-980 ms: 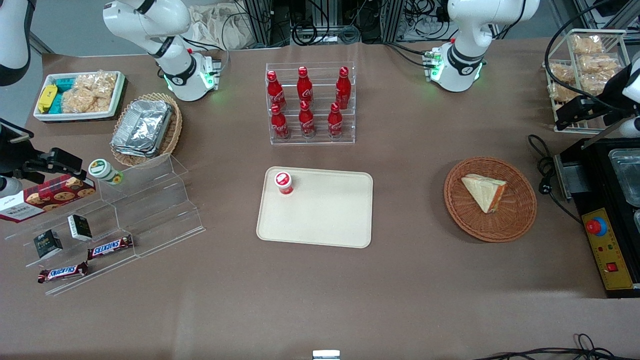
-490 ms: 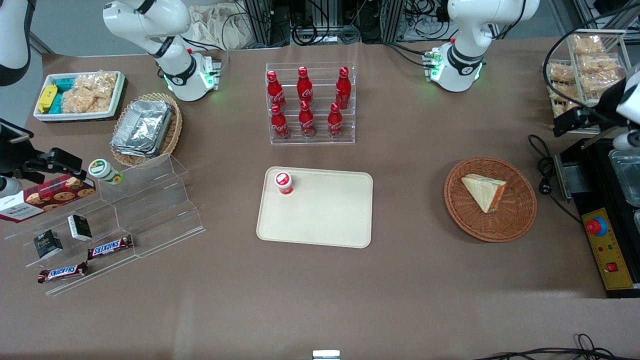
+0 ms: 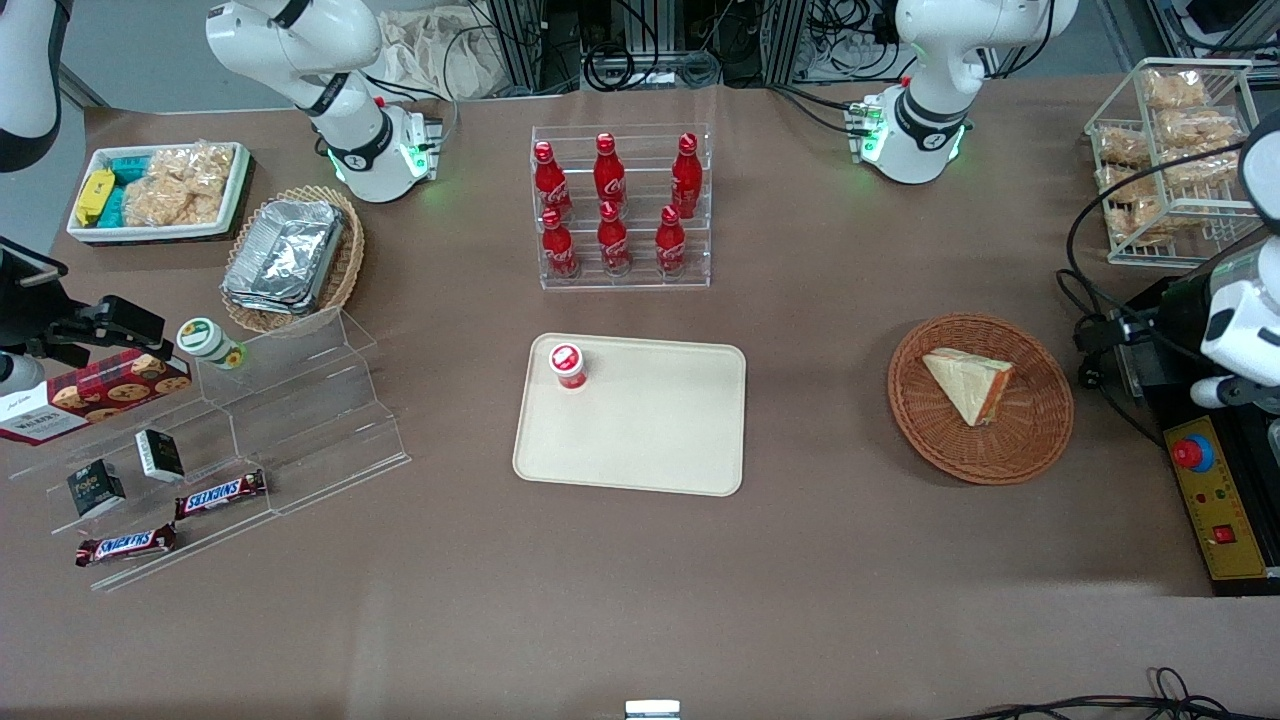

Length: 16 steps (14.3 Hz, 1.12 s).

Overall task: Place sandwich from basket to tray
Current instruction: 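Move the left gripper toward the wicker basket with the sandwich, then lower the left gripper over the wrapped sandwich and close on it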

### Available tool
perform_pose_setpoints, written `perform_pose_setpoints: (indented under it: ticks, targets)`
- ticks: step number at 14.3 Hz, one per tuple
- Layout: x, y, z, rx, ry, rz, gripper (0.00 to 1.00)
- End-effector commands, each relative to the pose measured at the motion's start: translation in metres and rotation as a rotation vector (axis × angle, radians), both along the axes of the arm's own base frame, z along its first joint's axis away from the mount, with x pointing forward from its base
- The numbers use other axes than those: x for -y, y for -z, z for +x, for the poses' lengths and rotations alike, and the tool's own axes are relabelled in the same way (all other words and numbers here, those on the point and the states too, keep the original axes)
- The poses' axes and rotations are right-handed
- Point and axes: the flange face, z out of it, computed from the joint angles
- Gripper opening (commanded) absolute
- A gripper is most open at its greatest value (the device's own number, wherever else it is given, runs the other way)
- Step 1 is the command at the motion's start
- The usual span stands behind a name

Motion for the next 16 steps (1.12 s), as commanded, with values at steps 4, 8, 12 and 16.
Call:
perform_pose_setpoints:
  ticks: [4, 8, 12, 16]
  targets:
    - [0.014, 0.118, -0.001, -0.034, -0.058, -0.001, 1.00]
    - [0.033, 0.174, 0.002, -0.056, -0.070, -0.001, 1.00]
    - [0.047, 0.213, -0.007, -0.053, -0.062, 0.015, 1.00]
    - [0.045, 0.232, -0.014, -0.063, -0.048, 0.029, 1.00]
